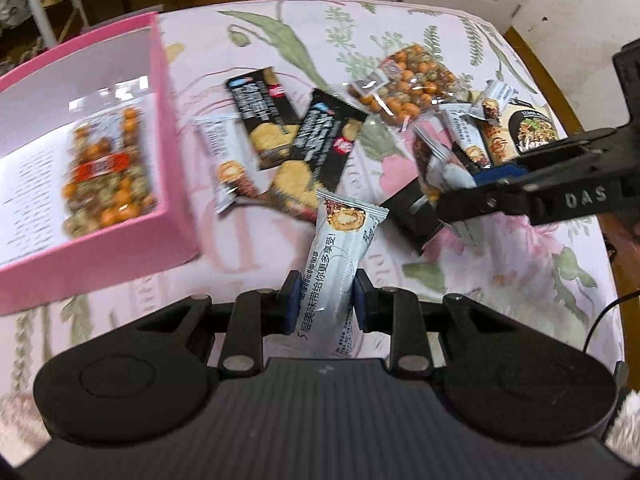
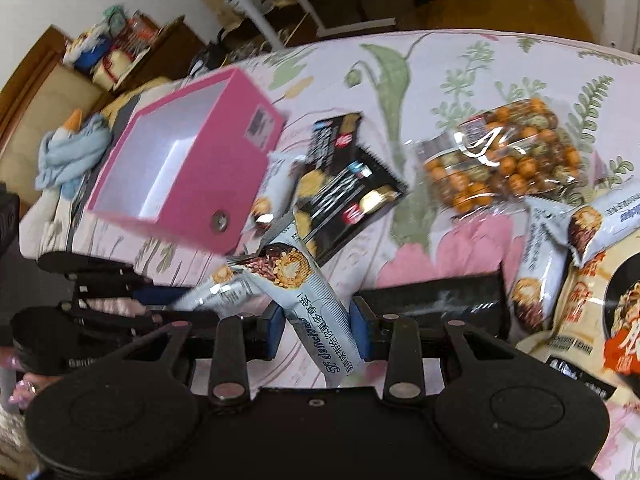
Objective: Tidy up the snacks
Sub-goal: 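Carry the wafer bar into the pink box and release it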
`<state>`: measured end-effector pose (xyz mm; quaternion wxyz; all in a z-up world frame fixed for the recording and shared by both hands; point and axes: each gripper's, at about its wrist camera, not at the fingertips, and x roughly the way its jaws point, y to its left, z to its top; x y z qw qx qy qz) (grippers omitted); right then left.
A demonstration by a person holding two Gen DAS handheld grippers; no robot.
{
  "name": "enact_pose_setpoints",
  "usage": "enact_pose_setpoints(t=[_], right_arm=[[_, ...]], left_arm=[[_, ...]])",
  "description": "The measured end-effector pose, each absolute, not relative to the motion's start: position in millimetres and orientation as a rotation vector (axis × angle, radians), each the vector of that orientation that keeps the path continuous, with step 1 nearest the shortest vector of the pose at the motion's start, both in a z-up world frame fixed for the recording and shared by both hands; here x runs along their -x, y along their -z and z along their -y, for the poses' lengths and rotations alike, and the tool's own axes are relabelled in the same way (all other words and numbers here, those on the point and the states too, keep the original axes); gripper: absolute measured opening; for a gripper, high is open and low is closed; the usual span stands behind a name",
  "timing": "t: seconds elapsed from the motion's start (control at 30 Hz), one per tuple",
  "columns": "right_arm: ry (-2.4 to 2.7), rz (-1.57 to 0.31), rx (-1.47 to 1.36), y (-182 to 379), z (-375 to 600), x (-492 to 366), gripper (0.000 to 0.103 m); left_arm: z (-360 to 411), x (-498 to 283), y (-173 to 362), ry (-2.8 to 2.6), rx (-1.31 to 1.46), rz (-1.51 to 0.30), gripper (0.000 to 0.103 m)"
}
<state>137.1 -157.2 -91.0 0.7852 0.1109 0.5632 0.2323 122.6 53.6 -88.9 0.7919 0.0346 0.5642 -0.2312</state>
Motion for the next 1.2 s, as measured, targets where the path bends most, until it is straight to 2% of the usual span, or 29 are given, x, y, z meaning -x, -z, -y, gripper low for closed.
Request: enact_pose_setpoints(t=[0.4, 0.7, 1.03, 1.2], right_arm=[[-0.659, -1.16, -0.19, 31, 86, -124, 0.04], [-0.75, -1.116, -0.214, 14, 16, -181, 0.04], [-0.702, -1.101, -0.033, 56, -69, -271, 0.04], [-0.679, -1.097, 0.189, 86, -103, -292, 0.04]], left_arm=[[-129, -95, 32, 0.396, -0.02, -1.112, 0.026], [-203, -129, 13, 0.256, 0.124, -1.01, 0.026], [-263, -227, 68, 0.122, 0.312, -1.009, 0.026], [-268, -265, 113, 0.051, 0.344, -1.073, 0.026]])
